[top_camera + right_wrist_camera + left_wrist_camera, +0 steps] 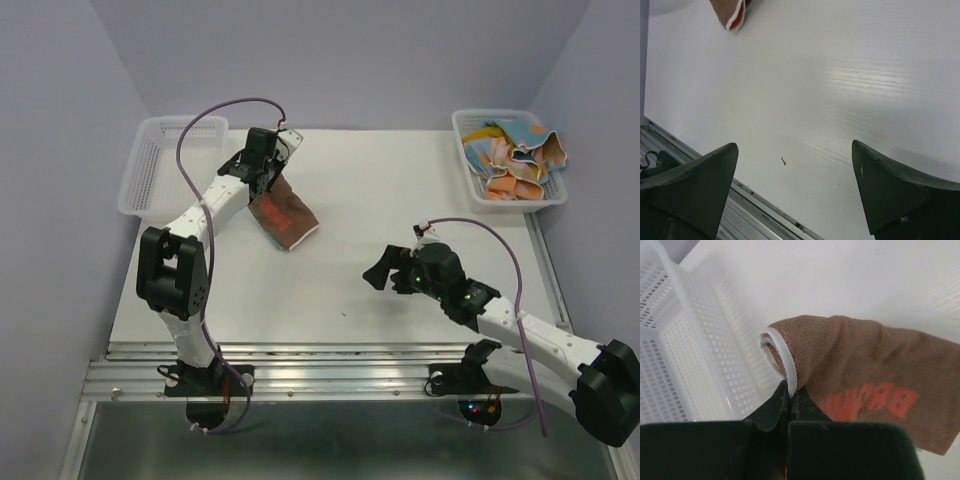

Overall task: Fold and stack the towels
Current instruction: Neatly place the folded towel into the bin

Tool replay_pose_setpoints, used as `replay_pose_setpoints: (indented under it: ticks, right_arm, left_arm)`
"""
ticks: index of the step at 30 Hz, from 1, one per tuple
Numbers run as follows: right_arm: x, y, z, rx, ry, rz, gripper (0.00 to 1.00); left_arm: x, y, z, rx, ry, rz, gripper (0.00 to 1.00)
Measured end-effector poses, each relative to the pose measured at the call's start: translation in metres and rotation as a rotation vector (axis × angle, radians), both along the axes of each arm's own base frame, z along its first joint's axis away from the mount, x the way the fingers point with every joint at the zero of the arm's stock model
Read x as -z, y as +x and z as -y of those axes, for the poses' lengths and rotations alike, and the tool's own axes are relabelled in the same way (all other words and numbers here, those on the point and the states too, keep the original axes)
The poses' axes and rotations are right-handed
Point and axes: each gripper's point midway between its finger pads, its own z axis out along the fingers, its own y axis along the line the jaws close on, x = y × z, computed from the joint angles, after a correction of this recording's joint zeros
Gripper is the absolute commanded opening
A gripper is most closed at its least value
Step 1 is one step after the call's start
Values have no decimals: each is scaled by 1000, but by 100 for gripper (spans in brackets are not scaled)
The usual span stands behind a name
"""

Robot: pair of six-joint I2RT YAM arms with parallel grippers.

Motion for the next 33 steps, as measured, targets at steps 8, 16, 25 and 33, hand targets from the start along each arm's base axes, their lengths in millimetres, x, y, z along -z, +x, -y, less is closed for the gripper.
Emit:
replay_pose_setpoints:
  ticks: [8, 16, 25, 33]
  right_arm:
    - [3, 13, 25, 132, -75, 36, 100]
    - [16, 20, 44, 222, -164, 24, 100]
    - [43, 23, 54, 258, -296, -62, 100]
    - [43, 34, 50, 266, -322, -70, 100]
  left_arm:
    - [-12, 12, -20, 196, 190, -22, 0]
    - [-36, -36, -34, 436, 324, 34, 0]
    - [-75, -62, -95, 435, 411, 105, 0]
    - [-61, -64, -148, 345, 520, 123, 0]
